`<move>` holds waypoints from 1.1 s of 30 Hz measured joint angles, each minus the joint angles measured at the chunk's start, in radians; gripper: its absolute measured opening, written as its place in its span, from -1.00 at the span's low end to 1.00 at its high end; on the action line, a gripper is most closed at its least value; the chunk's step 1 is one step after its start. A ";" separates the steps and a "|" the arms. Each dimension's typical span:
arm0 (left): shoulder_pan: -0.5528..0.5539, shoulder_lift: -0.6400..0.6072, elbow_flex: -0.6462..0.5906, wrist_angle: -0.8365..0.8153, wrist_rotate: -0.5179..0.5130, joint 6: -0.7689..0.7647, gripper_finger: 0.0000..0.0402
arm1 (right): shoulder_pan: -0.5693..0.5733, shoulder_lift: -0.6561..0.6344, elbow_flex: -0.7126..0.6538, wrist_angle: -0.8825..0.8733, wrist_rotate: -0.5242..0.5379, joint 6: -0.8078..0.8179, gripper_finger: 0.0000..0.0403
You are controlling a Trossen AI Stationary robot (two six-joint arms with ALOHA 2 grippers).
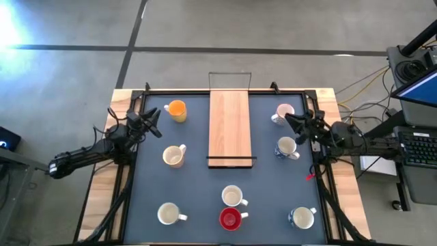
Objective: Place coffee mugs
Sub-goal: Put the gray mug on the shelf
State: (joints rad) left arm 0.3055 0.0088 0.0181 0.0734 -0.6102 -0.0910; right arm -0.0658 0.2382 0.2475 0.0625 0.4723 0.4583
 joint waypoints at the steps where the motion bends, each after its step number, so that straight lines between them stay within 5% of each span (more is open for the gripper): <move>1: 0.000 0.000 0.000 0.000 0.000 0.000 -0.58 | 0.000 0.033 0.033 -0.061 0.025 0.023 -0.67; 9: 0.000 0.000 0.000 0.000 0.000 0.000 -0.58 | 0.000 0.309 0.284 -0.496 0.109 0.257 -0.67; 21: 0.000 0.000 0.000 0.000 0.000 0.000 -0.58 | -0.161 0.599 0.553 -0.791 0.072 0.249 -0.54; 33: 0.000 0.000 0.000 -0.002 0.000 0.000 -0.58 | -0.484 0.820 0.721 -0.960 -0.353 0.192 -0.14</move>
State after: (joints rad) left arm 0.3054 0.0090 0.0185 0.0715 -0.6102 -0.0906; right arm -0.5500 1.0581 0.9688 -0.8972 0.1189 0.6501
